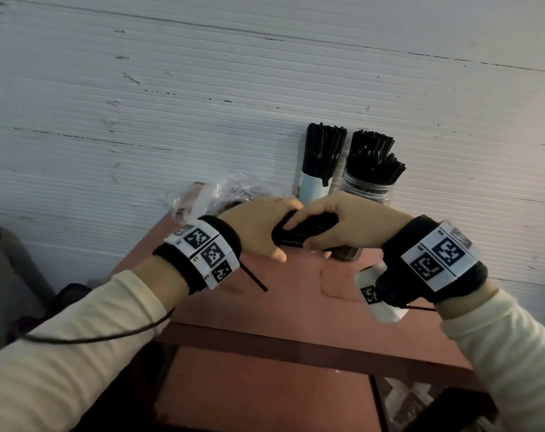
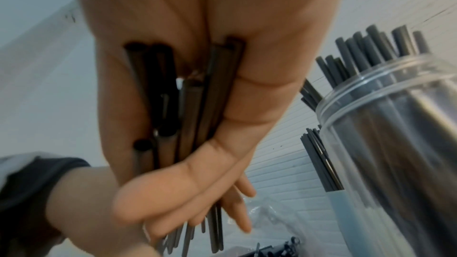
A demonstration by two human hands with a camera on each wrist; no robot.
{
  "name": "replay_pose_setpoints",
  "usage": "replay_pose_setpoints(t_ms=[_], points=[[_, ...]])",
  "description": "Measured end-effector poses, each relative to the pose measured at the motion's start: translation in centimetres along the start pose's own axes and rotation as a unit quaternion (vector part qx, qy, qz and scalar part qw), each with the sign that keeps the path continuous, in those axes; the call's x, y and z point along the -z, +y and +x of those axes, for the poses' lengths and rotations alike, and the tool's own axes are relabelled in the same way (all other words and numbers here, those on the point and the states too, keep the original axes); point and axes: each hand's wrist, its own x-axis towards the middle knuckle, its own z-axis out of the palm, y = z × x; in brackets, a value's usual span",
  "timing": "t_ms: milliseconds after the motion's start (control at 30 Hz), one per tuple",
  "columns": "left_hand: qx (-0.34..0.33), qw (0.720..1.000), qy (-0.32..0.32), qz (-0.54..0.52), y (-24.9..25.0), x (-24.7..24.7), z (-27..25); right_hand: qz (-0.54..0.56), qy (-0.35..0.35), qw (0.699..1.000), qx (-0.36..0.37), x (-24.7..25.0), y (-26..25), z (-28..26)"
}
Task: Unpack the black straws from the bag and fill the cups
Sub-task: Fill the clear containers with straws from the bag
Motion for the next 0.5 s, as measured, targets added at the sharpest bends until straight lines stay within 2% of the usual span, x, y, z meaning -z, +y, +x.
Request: replay_pose_setpoints(t_ms=[167, 333, 500], points=[[0.007, 0.998, 0.056, 0.003, 1.6, -0.8, 1.3, -0.007, 0.038, 0.999, 0.005, 0.5, 0.7, -1.3], [0.009, 0.998, 0.057, -0.028, 1.6, -1.2, 1.4, 0.013, 0.064, 0.998, 0.005, -0.3, 1.4, -1.7], [0.025, 0.993, 0.081, -0.084, 0.6, -1.1, 1.0, 0.034, 0.148, 0.988, -0.002, -1.0, 1.7, -1.4]])
